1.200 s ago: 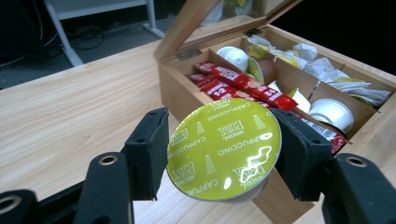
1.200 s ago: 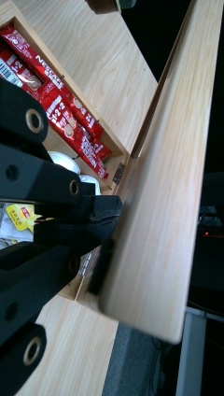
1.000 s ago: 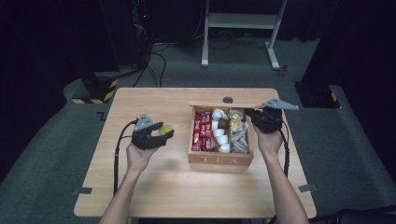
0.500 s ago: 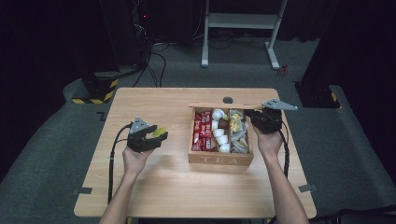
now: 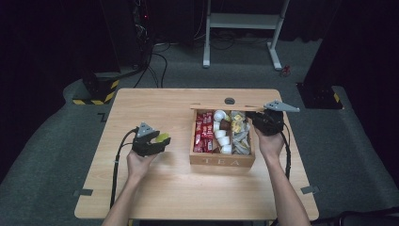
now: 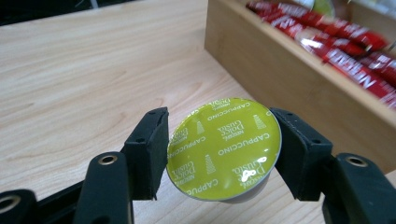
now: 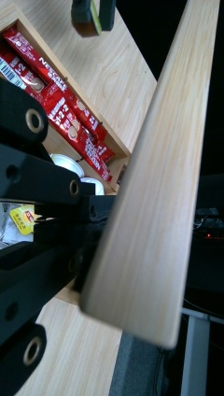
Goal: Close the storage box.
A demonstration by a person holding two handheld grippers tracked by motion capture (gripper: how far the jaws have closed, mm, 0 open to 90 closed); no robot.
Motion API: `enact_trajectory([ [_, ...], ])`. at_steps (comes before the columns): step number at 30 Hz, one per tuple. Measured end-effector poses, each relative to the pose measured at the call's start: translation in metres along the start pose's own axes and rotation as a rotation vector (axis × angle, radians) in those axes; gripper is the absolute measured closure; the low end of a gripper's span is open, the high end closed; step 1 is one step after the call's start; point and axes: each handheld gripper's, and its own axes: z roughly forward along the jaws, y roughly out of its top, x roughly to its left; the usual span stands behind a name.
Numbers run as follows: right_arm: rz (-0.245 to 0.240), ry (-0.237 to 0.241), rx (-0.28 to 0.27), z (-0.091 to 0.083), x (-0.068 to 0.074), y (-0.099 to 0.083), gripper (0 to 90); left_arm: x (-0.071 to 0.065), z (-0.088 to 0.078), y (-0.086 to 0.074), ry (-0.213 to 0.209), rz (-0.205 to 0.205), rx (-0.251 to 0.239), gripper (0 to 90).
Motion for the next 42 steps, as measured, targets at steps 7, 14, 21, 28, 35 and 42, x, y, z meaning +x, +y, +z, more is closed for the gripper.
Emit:
enact_trajectory([
  [7, -0.002, 0.0, 0.0, 0.0, 0.0, 0.0, 87.9, -0.002, 0.013, -0.005, 0.018, 0.006, 0.024, 40.4],
  [14, 0.0, 0.002, 0.0, 0.0, 0.0, 0.0, 87.8, -0.005, 0.024, -0.008, 0.036, 0.004, 0.031, 40.3],
  [21, 0.002, 0.004, 0.001, 0.0, 0.0, 0.0, 87.7, -0.007, 0.036, -0.009, 0.045, -0.007, 0.046, 40.3],
  [28, 0.0, 0.007, 0.005, 0.0, 0.0, -0.001, 87.8, -0.009, 0.042, -0.01, 0.031, -0.015, 0.066, 39.7],
  [35, 0.0, 0.007, 0.014, 0.002, 0.0, -0.001, 87.8, -0.01, 0.042, -0.009, 0.042, -0.006, 0.066, 37.2],
  [42, 0.003, 0.005, 0.016, 0.001, 0.001, -0.001, 87.8, -0.011, 0.035, -0.006, 0.025, -0.009, 0.038, 34.0],
])
